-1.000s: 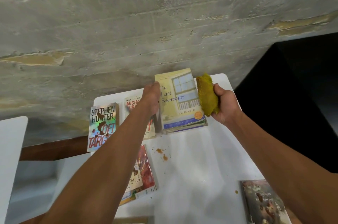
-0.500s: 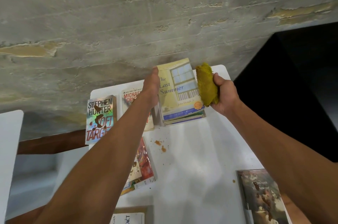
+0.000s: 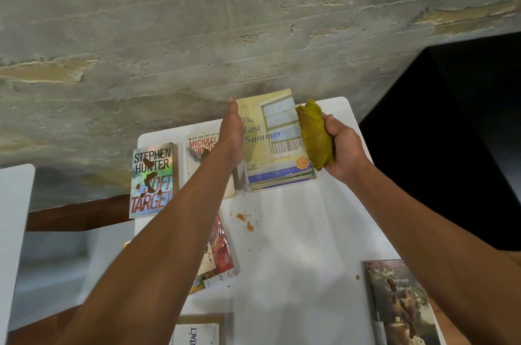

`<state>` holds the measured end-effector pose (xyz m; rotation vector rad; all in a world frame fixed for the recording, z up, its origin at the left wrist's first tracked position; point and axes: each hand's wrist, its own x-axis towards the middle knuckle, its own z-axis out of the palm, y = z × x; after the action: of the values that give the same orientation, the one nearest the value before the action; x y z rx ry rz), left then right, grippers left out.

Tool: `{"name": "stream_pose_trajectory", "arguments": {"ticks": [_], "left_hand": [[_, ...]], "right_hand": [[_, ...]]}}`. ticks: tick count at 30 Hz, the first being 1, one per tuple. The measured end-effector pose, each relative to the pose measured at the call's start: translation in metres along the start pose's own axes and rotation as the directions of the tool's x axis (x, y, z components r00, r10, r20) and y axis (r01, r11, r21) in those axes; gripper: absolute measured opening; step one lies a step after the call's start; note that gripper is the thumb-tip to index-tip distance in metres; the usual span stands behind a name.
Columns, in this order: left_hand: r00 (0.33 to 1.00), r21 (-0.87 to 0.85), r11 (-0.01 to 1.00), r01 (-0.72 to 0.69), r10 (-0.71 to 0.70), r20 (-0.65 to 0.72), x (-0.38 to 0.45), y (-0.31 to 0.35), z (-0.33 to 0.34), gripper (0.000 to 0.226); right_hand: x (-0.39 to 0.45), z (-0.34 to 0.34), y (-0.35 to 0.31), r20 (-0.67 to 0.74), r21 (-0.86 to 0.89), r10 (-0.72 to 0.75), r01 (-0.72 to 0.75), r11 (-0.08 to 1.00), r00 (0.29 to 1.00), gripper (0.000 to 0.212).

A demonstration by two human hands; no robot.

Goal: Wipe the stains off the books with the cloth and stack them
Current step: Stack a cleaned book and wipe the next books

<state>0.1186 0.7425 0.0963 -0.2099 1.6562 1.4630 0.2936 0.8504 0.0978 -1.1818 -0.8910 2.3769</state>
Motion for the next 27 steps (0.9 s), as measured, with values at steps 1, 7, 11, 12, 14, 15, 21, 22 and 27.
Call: {"name": "stream_pose_trajectory", "arguments": {"ticks": [1,7,11,12,14,15,21,22,27], "left_hand": [[1.000,-0.005,1.000,0.001,-0.001,-0.005,-0.001,-0.002,-0.001,0.066],[0.994,0.074,0.997,0.010,-0.001,-0.113,0.001,-0.019,-0.010,0.065],[0.992,0.085,0.996,0.029,-0.018,-0.127,-0.005,-0.037,-0.009,0.060],[0.992,0.066,0.997,0.031,-0.023,-0.126,-0.006,-0.040,-0.008,0.058],[0.992,0.042,0.999,0.021,-0.016,-0.126,-0.008,-0.042,-0.007,0.056],[0.992,0.041,0.999,0.011,-0.006,-0.129,-0.008,-0.042,-0.008,0.056],[0.990,0.059,0.998,0.016,-0.008,-0.139,-0.005,-0.042,-0.005,0.054],[0.991,0.062,0.998,0.020,-0.011,-0.137,-0.004,-0.041,-0.005,0.054],[0.992,0.104,0.995,0.007,0.006,-0.128,-0.009,-0.039,-0.002,0.046]], "right_hand": [[0.000,-0.001,0.001,-0.001,0.005,-0.003,0.003,1.000,1.000,0.038],[-0.002,-0.012,0.009,-0.034,0.059,0.005,-0.003,0.998,0.999,0.036],[-0.002,-0.015,0.010,-0.045,0.102,0.025,-0.020,0.995,0.999,0.041],[-0.003,-0.014,0.011,-0.041,0.106,0.025,-0.021,0.994,0.999,0.041],[-0.003,-0.014,0.012,-0.033,0.112,0.018,-0.014,0.994,0.999,0.040],[-0.003,-0.013,0.012,-0.033,0.113,0.017,-0.013,0.994,0.999,0.040],[-0.006,-0.010,0.013,-0.036,0.100,0.047,-0.043,0.994,0.998,0.041],[-0.006,-0.010,0.012,-0.032,0.096,0.047,-0.044,0.994,0.998,0.041],[-0.006,-0.010,0.013,-0.033,0.082,0.050,-0.047,0.996,0.998,0.044]]}}
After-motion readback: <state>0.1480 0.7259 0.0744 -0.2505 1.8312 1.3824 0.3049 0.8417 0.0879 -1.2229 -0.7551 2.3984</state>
